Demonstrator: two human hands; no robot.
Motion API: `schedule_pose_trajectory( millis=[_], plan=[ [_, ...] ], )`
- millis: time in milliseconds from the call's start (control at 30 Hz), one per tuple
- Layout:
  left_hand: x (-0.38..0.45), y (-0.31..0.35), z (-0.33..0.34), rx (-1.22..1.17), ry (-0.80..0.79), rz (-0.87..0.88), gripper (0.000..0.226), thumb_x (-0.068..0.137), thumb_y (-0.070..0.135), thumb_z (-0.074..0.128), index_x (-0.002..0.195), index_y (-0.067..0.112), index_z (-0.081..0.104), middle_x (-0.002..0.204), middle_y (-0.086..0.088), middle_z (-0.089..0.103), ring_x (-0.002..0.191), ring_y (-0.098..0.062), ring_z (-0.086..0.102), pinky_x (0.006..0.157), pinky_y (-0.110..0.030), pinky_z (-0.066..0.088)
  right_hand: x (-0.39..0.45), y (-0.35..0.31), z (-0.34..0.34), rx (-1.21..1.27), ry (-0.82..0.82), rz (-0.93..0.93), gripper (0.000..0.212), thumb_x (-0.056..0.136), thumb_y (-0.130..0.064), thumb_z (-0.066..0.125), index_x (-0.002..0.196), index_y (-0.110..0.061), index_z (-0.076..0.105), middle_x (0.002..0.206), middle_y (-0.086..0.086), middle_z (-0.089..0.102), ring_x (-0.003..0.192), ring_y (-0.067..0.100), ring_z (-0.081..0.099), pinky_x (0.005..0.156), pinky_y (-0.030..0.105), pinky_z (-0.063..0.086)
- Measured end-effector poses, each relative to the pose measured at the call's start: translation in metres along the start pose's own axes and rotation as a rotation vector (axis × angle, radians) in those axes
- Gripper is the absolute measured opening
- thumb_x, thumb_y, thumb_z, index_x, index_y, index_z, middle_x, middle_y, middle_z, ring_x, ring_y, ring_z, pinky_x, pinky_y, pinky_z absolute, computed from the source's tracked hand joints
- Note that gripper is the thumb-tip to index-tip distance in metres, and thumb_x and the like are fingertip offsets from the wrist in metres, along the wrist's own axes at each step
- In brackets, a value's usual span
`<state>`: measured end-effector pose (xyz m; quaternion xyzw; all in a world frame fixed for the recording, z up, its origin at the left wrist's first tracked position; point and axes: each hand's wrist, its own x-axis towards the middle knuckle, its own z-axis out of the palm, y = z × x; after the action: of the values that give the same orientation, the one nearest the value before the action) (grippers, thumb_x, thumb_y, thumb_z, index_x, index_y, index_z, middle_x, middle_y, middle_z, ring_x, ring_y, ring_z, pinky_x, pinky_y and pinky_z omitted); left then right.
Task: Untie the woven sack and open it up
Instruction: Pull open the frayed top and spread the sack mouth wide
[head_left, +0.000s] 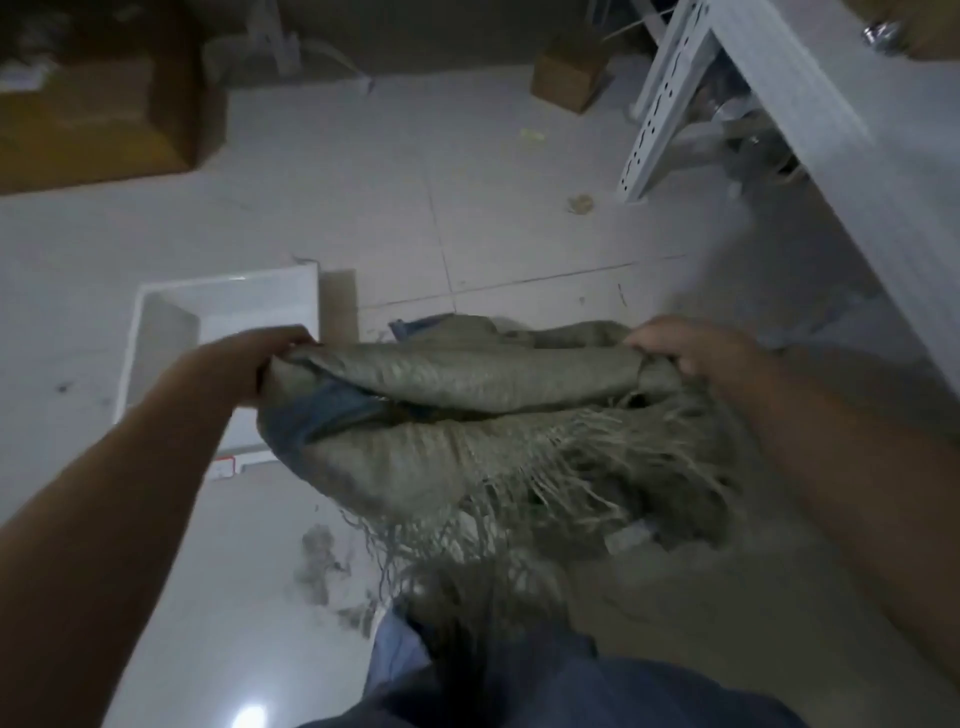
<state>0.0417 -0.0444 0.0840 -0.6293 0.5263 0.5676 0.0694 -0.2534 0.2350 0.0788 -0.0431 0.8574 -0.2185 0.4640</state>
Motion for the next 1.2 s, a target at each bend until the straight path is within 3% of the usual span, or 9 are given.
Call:
schedule_pose_trajectory(
  millis=[133, 267, 367, 433, 500, 600, 833, 967, 1200],
  plan=[
    [0.001, -0.022, 0.029, 0.3, 0.068, -0.02, 0.025, 0.092, 0.019, 0.048, 0.089, -0.004, 0.058, 0.072, -0.019, 0.059, 0.062, -0.032, 0.056, 0.046, -0.023, 0.046, 0.015, 0.011, 0.021, -0.081, 0.298, -0.212, 0.026, 0.087, -0.019, 0.051, 0.063, -0.009, 0.047, 0.067, 0.013, 0.049, 0.068, 0.024, 0.051, 0.056, 0.027, 0.035],
    [-0.022, -0.026, 0.061, 0.639, 0.326, 0.583, 0.059, 0.087, 0.044, 0.052, 0.132, 0.006, 0.045, 0.131, -0.021, 0.052, 0.117, -0.038, 0.052, 0.097, -0.048, 0.045, -0.015, 0.002, 0.026, -0.121, 0.446, -0.402, 0.029, 0.081, -0.041, 0.053, 0.088, -0.013, 0.052, 0.084, 0.005, 0.052, 0.076, 0.021, 0.05, 0.073, 0.03, 0.041],
    [-0.058, -0.053, 0.113, 1.091, 0.122, 1.142, 0.089, 0.074, 0.065, 0.043, 0.147, 0.017, 0.024, 0.154, -0.016, 0.026, 0.14, -0.038, 0.027, 0.111, -0.061, 0.022, -0.06, 0.01, 0.052, -0.419, 0.855, -0.625, 0.037, 0.078, -0.035, 0.062, 0.096, -0.003, 0.056, 0.094, 0.013, 0.058, 0.088, 0.031, 0.056, 0.071, 0.038, 0.046],
    [-0.06, -0.075, 0.149, 1.491, -0.035, 1.156, 0.099, 0.078, 0.065, 0.045, 0.15, 0.023, -0.008, 0.157, -0.01, -0.012, 0.147, -0.036, -0.004, 0.113, -0.066, 0.001, -0.084, 0.026, 0.09, -0.614, 0.958, -0.684, 0.036, 0.071, -0.034, 0.068, 0.084, -0.002, 0.058, 0.079, 0.015, 0.06, 0.07, 0.032, 0.06, 0.052, 0.032, 0.043],
    [-0.045, -0.095, 0.171, 1.679, -0.021, 1.087, 0.103, 0.082, 0.061, 0.05, 0.148, 0.019, -0.017, 0.156, -0.012, -0.021, 0.145, -0.039, -0.013, 0.111, -0.068, -0.002, -0.095, 0.046, 0.126, -0.707, 0.819, -0.536, 0.052, 0.064, -0.047, 0.072, 0.088, -0.003, 0.059, 0.08, 0.015, 0.062, 0.063, 0.03, 0.062, 0.047, 0.026, 0.04],
    [-0.02, -0.109, 0.173, 1.639, 0.116, 0.982, 0.095, 0.088, 0.051, 0.048, 0.149, 0.009, -0.01, 0.16, -0.016, -0.009, 0.145, -0.042, -0.007, 0.11, -0.07, 0.006, -0.085, 0.074, 0.145, -0.586, 0.544, -0.178, 0.071, 0.077, -0.064, 0.053, 0.115, -0.004, 0.043, 0.114, 0.017, 0.054, 0.097, 0.033, 0.059, 0.07, 0.032, 0.047],
    [0.01, -0.109, 0.152, 1.586, 0.166, 0.989, 0.05, 0.082, 0.025, 0.05, 0.127, 0.003, 0.057, 0.129, -0.02, 0.061, 0.118, -0.044, 0.056, 0.089, -0.066, 0.045, -0.048, 0.089, 0.145, -0.328, 0.596, 0.006, 0.083, 0.079, -0.066, 0.052, 0.13, -0.005, 0.027, 0.135, 0.016, 0.032, 0.12, 0.036, 0.04, 0.082, 0.039, 0.046],
    [0.002, -0.091, 0.16, 1.149, 0.096, 1.082, 0.049, 0.08, 0.026, 0.039, 0.113, 0.0, 0.064, 0.11, -0.023, 0.067, 0.105, -0.041, 0.064, 0.086, -0.048, 0.052, -0.016, 0.091, 0.138, 0.024, 0.548, 0.27, 0.105, 0.074, -0.056, 0.067, 0.143, -0.004, 0.008, 0.15, 0.018, 0.014, 0.135, 0.036, 0.023, 0.099, 0.043, 0.039],
    [-0.024, -0.037, 0.14, 0.286, 0.085, 0.767, 0.037, 0.093, 0.015, 0.035, 0.109, 0.0, 0.065, 0.108, -0.021, 0.067, 0.099, -0.032, 0.062, 0.09, -0.043, 0.051, 0.019, 0.079, 0.13, 0.212, 0.643, 0.319, 0.12, 0.066, -0.043, 0.08, 0.149, -0.008, 0.001, 0.153, 0.02, 0.012, 0.137, 0.036, 0.024, 0.105, 0.048, 0.034]
  ],
)
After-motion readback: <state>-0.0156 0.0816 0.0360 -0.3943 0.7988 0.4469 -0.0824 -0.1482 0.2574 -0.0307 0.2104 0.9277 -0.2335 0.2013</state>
